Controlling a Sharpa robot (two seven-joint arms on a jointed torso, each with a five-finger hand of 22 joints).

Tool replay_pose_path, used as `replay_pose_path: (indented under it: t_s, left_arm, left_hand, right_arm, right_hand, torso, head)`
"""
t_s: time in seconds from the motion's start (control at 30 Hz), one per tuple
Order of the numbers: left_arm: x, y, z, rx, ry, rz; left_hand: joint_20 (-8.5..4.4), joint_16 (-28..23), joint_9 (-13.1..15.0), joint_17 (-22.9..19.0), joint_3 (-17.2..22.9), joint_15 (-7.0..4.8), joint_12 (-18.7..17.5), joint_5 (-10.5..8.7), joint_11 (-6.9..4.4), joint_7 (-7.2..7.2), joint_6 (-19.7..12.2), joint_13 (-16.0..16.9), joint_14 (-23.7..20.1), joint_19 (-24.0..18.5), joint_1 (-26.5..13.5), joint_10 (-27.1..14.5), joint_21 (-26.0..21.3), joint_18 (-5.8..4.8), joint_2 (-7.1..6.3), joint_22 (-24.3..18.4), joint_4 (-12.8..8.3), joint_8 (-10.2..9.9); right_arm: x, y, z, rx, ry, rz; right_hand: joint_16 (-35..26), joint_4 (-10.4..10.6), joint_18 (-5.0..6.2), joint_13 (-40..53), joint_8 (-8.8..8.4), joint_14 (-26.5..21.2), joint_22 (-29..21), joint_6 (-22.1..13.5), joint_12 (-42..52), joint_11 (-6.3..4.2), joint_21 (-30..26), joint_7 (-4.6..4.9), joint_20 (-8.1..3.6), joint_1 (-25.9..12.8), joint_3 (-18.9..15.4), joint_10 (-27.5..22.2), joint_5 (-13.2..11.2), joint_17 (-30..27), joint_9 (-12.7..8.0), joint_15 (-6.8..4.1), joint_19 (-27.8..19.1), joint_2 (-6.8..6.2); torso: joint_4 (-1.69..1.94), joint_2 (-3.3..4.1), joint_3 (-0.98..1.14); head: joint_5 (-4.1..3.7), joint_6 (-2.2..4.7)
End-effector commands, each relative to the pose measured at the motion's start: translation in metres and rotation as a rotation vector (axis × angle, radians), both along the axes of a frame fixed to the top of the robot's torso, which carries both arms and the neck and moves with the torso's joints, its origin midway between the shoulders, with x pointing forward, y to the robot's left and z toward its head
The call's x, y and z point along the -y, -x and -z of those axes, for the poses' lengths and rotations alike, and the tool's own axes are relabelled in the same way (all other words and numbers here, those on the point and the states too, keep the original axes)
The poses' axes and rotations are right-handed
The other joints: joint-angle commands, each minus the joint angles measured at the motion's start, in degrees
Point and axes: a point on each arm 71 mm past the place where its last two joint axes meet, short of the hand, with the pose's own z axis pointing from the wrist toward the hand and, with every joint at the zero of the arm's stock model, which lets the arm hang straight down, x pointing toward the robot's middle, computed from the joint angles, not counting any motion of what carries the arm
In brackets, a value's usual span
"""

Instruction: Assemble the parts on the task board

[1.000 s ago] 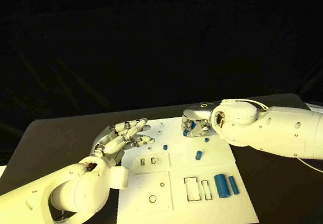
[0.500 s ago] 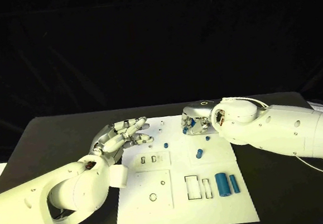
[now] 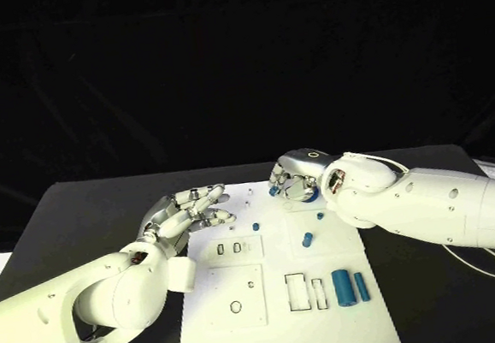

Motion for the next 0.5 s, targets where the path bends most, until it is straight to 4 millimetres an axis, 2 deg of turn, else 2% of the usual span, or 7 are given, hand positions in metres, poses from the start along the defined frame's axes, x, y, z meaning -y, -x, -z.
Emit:
replay_pose_path:
  t_s: [0.03, 0.5]
  left_arm:
    - [0.002, 0.000, -0.002, 0.005, 0.012, 0.011]
    - [0.003, 0.000, -0.003, 0.006, 0.014, 0.016]
  left_hand:
    - [-0.06, 0.24, -0.03, 0.05, 0.01, 0.06, -0.21, -0.29, 0.11, 0.33, 0.02, -0.06, -0.25, 0.48, 0.02, -0.06, 0.32, 0.91, 0.40, 0.07, -0.22, -0.29]
    - [-0.07, 0.30, -0.03, 0.14, 0.06, 0.05, -0.22, -0.30, 0.10, 0.33, 0.06, -0.05, -0.30, 0.47, 0.07, -0.02, 0.34, 0.91, 0.43, 0.10, -0.32, -0.29]
  right_arm:
    - [-0.002, -0.003, -0.003, 0.030, -0.045, 0.030]
    - [-0.028, -0.014, -0.002, 0.038, -0.040, 0.030]
  right_hand:
    - [0.21, 0.26, -0.44, 0.02, 0.07, 1.58, 0.08, 0.35, 0.06, -0.01, 0.32, 0.08, -0.01, -0.10, 0.19, 0.18, -0.19, 0.03, 0.09, -0.49, 0.48, 0.13]
    - [0.39, 0.55, -0.47, -0.02, -0.12, 1.57, 0.28, 0.17, -0.19, 0.09, 0.56, 0.18, 0.02, -0.19, 0.37, -0.02, -0.93, 0.26, 0.06, -0.44, 0.42, -0.21]
  torso:
    - [0.05, 0.08, -0.04]
    - [0.15, 0.35, -0.07]
  head:
    - [-0.06, 0.15]
    - [0.24, 0.53]
